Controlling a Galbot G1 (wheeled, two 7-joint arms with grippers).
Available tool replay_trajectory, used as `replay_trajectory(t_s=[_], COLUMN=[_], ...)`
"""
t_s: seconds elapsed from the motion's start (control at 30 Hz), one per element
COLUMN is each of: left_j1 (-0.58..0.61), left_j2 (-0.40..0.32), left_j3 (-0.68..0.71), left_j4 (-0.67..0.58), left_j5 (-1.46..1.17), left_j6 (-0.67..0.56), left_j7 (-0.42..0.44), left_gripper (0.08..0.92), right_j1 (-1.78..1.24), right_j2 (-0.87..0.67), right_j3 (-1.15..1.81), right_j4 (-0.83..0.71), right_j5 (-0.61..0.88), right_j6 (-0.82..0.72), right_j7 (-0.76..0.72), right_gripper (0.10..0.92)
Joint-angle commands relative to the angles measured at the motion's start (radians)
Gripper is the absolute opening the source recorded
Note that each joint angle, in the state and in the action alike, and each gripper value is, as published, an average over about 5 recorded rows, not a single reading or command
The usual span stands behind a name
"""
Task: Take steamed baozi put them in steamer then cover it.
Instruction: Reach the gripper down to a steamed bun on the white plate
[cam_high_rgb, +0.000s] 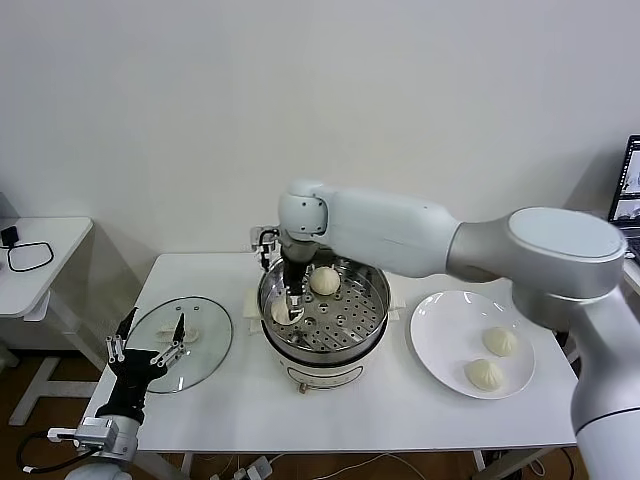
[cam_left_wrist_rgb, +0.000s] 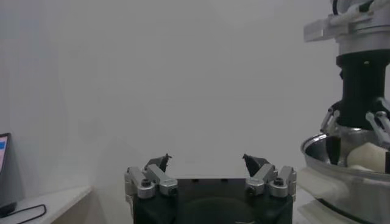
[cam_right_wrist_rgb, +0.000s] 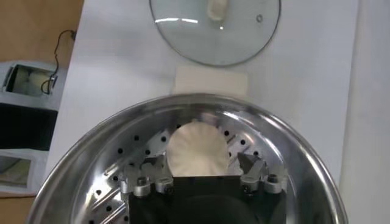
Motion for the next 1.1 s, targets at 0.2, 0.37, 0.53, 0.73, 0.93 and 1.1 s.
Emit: replay_trajectory(t_s=[0.2,0.37,0.53,0.73,0.93,1.1], left_j1=[0.006,0.009,0.015,0.024,0.027,0.027], left_j2=[-0.002,-0.003,-0.007,-0.01,-0.015,-0.017], left_j3=[0.025,0.035,0.047,0.051,0.055,0.056], left_j4=[-0.019,-0.023,-0.033,-0.043,-0.041,-0.038], left_j5=[0.011,0.019,0.024,0.028,0.034,0.037], left_j6=[0.002,0.002,0.002,0.0,-0.003,-0.005], left_j7=[-0.006,-0.009,-0.012,-0.014,-0.014,-0.014], left_gripper=[0.823,0.823,0.823,0.823,0.823,0.823], right_j1=[0.215,0.202,0.08,-0.181,-0.44,-0.549], right_j2=[-0.494,-0.703,-0.844,-0.915,-0.897,-0.864], right_j3=[-0.027,-0.055,-0.042,0.11,0.312,0.396], right_j4=[0.307,0.393,0.407,0.367,0.298,0.243], right_j5=[0.016,-0.075,-0.209,-0.353,-0.485,-0.538], right_j6=[0.086,0.172,0.263,0.345,0.378,0.405], right_j7=[-0.099,-0.155,-0.171,-0.173,-0.176,-0.177], right_gripper=[0.823,0.823,0.823,0.823,0.823,0.823])
